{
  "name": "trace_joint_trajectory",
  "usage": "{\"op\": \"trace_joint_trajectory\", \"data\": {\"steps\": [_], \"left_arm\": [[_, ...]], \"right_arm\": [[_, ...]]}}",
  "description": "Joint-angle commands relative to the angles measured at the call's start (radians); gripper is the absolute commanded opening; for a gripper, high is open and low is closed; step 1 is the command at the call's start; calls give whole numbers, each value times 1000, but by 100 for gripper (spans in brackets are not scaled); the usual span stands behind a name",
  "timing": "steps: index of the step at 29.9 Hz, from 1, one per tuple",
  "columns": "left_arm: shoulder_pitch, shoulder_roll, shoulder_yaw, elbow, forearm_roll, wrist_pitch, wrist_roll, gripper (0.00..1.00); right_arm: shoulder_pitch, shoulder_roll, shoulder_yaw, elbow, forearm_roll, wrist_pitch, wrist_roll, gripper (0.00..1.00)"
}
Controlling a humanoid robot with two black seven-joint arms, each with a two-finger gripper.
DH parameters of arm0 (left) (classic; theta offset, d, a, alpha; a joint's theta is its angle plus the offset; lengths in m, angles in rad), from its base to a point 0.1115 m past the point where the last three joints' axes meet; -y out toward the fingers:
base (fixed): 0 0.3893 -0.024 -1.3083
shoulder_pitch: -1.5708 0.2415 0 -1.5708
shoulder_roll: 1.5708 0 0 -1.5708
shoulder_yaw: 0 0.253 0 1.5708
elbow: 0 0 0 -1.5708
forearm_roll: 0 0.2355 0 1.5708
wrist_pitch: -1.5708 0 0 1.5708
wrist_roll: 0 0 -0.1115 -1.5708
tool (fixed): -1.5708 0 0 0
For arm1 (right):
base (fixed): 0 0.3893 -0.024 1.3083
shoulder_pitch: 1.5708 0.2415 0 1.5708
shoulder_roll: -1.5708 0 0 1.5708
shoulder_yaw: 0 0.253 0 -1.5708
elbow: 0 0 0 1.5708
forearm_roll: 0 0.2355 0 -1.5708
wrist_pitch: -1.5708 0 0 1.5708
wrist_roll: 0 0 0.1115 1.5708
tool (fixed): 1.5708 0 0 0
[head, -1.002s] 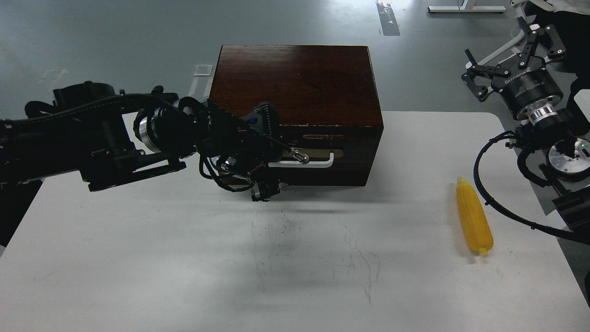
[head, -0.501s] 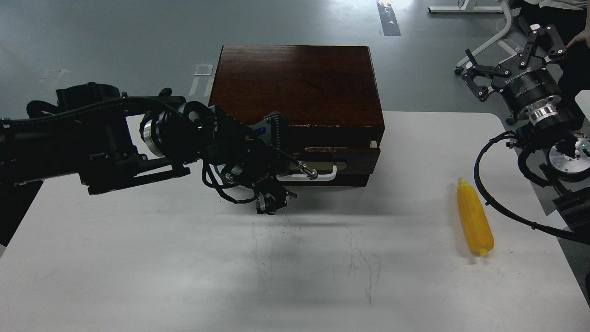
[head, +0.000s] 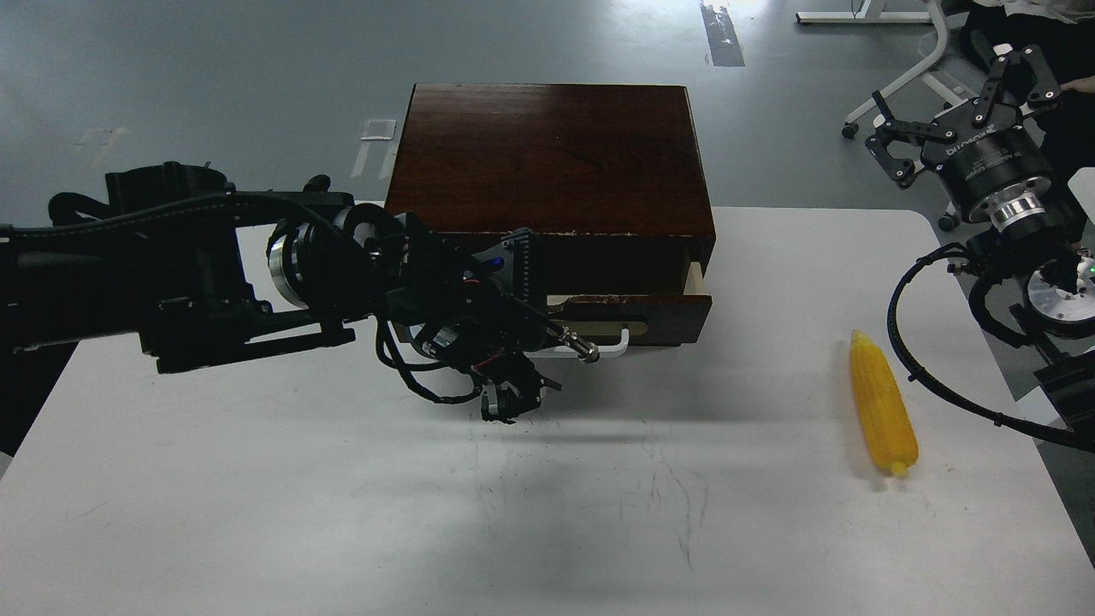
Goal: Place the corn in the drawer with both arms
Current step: 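Pull the drawer handle toward the robot with the left gripper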
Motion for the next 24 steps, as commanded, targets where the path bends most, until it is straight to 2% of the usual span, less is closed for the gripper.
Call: {"op": "trace_joint_trajectory", "data": {"steps": [1,13,15,16,18,20,24], "left_arm": [[-11,-8,-1,-3,0,0,-2,44],[-30,-8,-2,-42,0,0,-2,41],[-33,-8,-2,-42,0,0,-1,48],[-33,-8,-2,-42,0,0,-1,60],[-31,-8,-5,-42,0,0,-1,66],[-33,-6,-5,-42,0,0,-1,79],[-40,-5,-5,-42,0,0,1,83]], "right_arm": [[0,-2,0,0,0,0,1,100],[-2,-21,0,0,0,0,-1,100],[-4,-30,-5,0,0,0,-1,100],[-4,-34,-8,0,0,0,-1,100],[-4,-36,-8,0,0,0,-1,100],[-5,-37,-8,0,0,0,-1,100],[-5,-37,-8,0,0,0,-1,100]]}}
